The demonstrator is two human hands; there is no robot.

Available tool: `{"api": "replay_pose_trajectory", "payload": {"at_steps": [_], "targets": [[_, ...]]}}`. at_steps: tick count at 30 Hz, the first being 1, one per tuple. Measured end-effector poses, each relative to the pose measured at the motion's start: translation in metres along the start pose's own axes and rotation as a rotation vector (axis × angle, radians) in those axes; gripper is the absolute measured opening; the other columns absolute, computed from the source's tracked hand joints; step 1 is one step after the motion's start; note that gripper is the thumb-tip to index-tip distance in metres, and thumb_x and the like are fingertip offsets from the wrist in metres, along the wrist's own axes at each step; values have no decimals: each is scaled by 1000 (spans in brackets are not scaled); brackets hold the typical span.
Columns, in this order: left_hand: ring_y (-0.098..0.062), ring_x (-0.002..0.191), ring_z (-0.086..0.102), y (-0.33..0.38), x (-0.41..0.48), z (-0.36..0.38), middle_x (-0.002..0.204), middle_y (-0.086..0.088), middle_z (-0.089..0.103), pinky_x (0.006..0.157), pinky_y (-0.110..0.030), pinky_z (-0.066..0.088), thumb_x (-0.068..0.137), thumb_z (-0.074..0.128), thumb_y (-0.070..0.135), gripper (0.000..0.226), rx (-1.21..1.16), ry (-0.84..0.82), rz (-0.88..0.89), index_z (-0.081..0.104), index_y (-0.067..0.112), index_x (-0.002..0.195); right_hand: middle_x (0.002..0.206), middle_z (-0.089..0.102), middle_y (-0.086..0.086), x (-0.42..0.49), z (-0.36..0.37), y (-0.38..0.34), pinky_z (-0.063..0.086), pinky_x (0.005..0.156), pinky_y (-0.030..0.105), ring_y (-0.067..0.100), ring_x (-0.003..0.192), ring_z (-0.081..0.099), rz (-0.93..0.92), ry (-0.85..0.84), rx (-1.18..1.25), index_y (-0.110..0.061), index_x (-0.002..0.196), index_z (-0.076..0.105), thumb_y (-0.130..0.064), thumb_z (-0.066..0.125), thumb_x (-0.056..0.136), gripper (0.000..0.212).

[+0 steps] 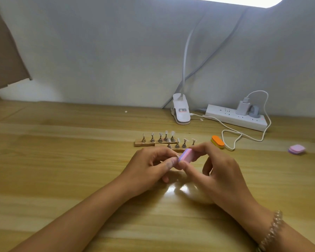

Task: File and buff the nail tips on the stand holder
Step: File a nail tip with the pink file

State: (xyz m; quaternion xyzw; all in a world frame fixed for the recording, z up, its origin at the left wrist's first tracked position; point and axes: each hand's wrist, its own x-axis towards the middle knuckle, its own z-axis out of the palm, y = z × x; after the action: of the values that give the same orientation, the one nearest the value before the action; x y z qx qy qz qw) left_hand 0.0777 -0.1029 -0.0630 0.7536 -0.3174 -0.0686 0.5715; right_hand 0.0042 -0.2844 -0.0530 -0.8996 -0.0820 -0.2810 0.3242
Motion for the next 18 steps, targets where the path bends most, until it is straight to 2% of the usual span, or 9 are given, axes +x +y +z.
{"api": "replay_pose_trajectory", "payload": {"at_steps": [4, 7, 10, 12, 15, 18], "targets": [[-11, 56, 61, -1, 0, 0, 80, 4, 71, 59, -25, 49, 97, 60, 3, 16, 31, -6, 20, 74, 11, 97, 90, 62, -19, -1, 3, -2, 46, 53, 29, 2, 54, 49, -69, -40, -35, -29, 102, 62, -59, 63, 77, 40], [-6, 55, 61, 0, -1, 0, 83, 5, 73, 57, -21, 48, 97, 61, 4, 16, 30, -3, 29, 73, 14, 94, 89, 64, -19, 2, 0, 1, 47, 54, 32, 9, 53, 52, 3, 31, 14, -28, 99, 62, -66, 63, 76, 44], [-10, 57, 63, 0, 0, 0, 82, 3, 73, 59, -24, 50, 97, 61, 7, 14, 82, 2, 45, 74, 13, 98, 90, 62, -19, 0, 1, -2, 47, 54, 30, 0, 55, 50, -42, -47, -40, -29, 102, 61, -61, 64, 76, 41], [-13, 62, 66, -1, 0, 0, 87, 1, 74, 63, -29, 54, 98, 61, 8, 14, 82, 28, 32, 73, 14, 100, 89, 64, -18, 1, 0, -1, 47, 54, 32, 5, 54, 53, -1, -34, 16, -28, 99, 62, -54, 69, 77, 34], [-15, 74, 72, 1, -1, 2, 92, 4, 75, 73, -37, 59, 98, 61, 11, 10, 59, 46, 4, 67, 20, 100, 89, 67, -17, 4, -6, 9, 44, 53, 32, 16, 50, 54, 133, 92, 169, -28, 95, 62, -40, 74, 79, 23], [-10, 74, 66, 0, -1, 3, 91, 5, 70, 68, -31, 55, 96, 63, 11, 10, 144, 70, 42, 61, 21, 99, 91, 65, -17, -1, -2, 0, 42, 51, 27, 15, 50, 53, 11, -4, 114, -30, 100, 61, -47, 70, 80, 27]]}}
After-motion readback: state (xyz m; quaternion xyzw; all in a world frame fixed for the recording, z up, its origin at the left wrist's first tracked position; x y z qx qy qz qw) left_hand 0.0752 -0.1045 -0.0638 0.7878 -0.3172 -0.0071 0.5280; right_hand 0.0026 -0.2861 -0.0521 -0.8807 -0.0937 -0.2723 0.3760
